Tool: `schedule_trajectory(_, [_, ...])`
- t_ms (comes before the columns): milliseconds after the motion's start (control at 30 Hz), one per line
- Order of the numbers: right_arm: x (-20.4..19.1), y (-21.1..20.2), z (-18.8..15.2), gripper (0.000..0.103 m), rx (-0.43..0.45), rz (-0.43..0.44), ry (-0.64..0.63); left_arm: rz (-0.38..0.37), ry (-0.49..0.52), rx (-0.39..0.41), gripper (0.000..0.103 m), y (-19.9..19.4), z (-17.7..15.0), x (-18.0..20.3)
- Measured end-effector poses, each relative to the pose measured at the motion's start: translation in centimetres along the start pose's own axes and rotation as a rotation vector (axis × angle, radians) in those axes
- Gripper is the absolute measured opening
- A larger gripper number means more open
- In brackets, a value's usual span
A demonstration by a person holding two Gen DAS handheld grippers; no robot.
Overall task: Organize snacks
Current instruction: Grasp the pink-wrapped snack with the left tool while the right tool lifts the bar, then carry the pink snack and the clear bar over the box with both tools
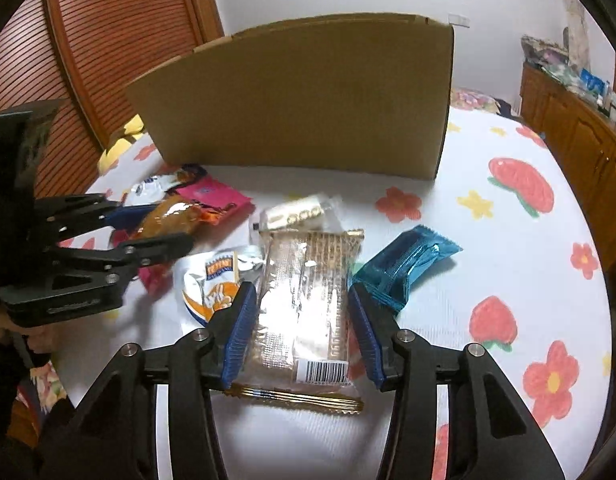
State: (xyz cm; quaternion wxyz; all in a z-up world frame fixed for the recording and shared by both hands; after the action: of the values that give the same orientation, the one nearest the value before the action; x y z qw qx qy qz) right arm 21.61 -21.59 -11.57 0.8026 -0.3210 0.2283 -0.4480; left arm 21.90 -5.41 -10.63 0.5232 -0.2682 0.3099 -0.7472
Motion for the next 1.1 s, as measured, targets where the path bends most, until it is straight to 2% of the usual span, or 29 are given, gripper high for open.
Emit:
schedule_trajectory(200, [0.1, 0.2, -0.2, 0.05, 0.01, 0.006, -0.003, 0.007, -0.008, 0.033, 0.039, -1.2, -0.7, 0.0])
schedule_trajectory(567, [-0.4, 0.4, -0.5, 0.051, 0.014, -0.018, -0.019, -0.039, -0.084, 0.092, 0.039, -4.0, -2.4, 0.1])
schedule_trajectory(700, [-0.4, 0.2, -0.5, 0.047, 0.021, -0.023, -0.019, -0.041, -0.093, 0.11, 0.039, -5.1, -2.9, 0.2])
schedule_trajectory(833, [-0.4, -0.1, -0.6, 0.043, 0.041, -0.031, -0.018, -0.044, -0.088, 0.135, 0.039, -6.2, -3.0, 0.3])
schedule_trajectory(1100, [-0.6, -1.6, -0.8, 0.042, 0.132, -0.055, -0.035, -0.053, -0.092, 0.175, 0.039, -7.5, -2.8, 0.5])
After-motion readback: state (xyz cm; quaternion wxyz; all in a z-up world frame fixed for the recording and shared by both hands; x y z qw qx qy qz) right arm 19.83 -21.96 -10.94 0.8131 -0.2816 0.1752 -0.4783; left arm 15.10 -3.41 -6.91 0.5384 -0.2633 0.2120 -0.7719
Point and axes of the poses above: each gripper's, at about its wrist camera, not at the fingertips, and y roughly the way its jaws point, x to its right, z to its top, the point moved 2 cm from there along y, roughly the way its jaws point, and after that the axes turned 7 degrees about -y, right-handed, at the moved point
